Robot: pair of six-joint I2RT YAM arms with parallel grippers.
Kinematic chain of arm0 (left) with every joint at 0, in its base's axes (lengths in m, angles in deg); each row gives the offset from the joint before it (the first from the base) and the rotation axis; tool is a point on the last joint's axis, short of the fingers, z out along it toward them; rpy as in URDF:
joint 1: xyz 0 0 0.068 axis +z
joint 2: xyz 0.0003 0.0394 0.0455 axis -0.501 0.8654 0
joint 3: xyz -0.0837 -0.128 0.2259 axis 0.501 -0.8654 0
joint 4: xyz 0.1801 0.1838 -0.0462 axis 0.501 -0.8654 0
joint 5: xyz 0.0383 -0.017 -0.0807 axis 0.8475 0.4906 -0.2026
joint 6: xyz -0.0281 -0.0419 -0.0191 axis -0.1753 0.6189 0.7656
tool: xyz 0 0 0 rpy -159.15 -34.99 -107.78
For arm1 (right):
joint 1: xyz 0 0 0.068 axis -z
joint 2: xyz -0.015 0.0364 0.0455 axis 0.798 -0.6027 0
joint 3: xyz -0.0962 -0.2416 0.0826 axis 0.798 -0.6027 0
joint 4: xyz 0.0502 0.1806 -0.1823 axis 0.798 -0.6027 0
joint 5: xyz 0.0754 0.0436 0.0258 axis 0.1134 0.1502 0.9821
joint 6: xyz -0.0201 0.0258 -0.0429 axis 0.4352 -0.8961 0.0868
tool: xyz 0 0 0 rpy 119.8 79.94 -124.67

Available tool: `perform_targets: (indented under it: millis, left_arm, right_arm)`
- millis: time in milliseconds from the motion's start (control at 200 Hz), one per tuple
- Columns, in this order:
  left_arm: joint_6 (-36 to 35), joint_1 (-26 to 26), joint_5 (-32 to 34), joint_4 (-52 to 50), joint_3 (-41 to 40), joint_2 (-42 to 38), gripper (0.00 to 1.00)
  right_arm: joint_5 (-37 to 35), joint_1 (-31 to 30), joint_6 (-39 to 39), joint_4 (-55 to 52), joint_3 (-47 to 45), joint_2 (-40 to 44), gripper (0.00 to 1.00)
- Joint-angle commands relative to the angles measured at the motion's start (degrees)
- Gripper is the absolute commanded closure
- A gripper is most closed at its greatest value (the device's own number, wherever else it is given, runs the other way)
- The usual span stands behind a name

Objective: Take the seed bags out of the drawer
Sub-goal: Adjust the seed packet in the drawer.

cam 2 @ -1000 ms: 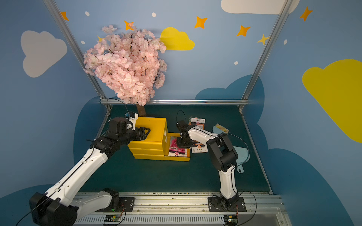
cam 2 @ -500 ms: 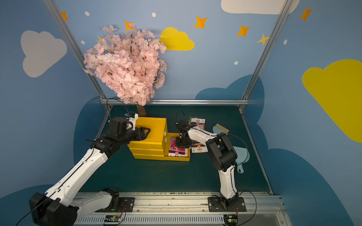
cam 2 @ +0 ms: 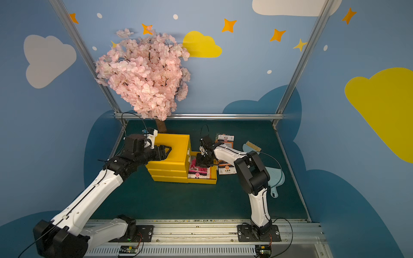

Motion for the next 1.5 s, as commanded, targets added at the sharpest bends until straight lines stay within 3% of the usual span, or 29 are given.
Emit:
perform_targets:
  millis: [0, 225, 466, 1176, 1492]
  left_arm:
    - [1.64, -0.26, -0.55, -15.75, -4.71, 3.21, 0.33]
    - [1.72, -0.22, -0.79, -15.41, -4.54, 3.45, 0.33]
    - [1.66, -0.19, -1.24, -15.14, -4.43, 3.70, 0.33]
    - [1.58, -0.23, -1.06, -15.23, -4.51, 3.66, 0.33]
    - [1.48, -0.13, -0.97, -15.32, -4.54, 3.62, 0.33]
  right_arm:
    - [0.96, 0.76, -0.73, 1.37, -1.55, 2.79, 0.62]
    - [-7.89, 0.93, 1.81, -5.55, -2.69, 8.27, 0.56]
    - [-12.02, 0.76, 2.36, -7.73, -2.55, 6.36, 0.50]
    - [-10.11, -0.21, 1.53, -6.79, 1.36, -1.02, 0.49]
    - [-10.79, -1.08, 1.90, -7.00, 2.43, 0.05, 0.49]
